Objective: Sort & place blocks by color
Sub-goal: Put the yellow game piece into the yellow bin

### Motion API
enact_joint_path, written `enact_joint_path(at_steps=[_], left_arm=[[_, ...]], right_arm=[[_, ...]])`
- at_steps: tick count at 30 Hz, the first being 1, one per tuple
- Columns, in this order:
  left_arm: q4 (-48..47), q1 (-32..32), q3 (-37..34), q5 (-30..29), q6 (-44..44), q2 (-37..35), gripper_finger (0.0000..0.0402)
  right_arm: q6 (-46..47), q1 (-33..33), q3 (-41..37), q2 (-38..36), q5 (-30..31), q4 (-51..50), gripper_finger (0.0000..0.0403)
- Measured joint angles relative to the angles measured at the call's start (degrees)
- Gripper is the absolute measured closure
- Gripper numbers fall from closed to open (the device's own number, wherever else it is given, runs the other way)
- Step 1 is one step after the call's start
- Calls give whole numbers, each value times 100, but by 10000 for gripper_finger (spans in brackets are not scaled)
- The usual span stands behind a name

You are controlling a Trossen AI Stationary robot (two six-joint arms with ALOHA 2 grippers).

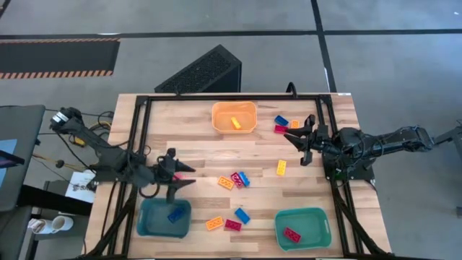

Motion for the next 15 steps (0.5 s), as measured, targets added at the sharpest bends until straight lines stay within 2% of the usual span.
enact_joint_path(at_steps=[5,8,11,15], left_arm=[[2806,537,-946,106,1621,51,273],[4249,874,-1331,329,2133,327,286],[4944,1319,-1413,661,2160,733,298],[5404,1897,-1386,1493,2118,1260,314]], right_arm=[[3,9,0,-2,-2,-1,295],[46,58,0,-2,0,-16,295],[46,41,0,0,-3,-12,295],[46,-48,0,0,3,6,295]])
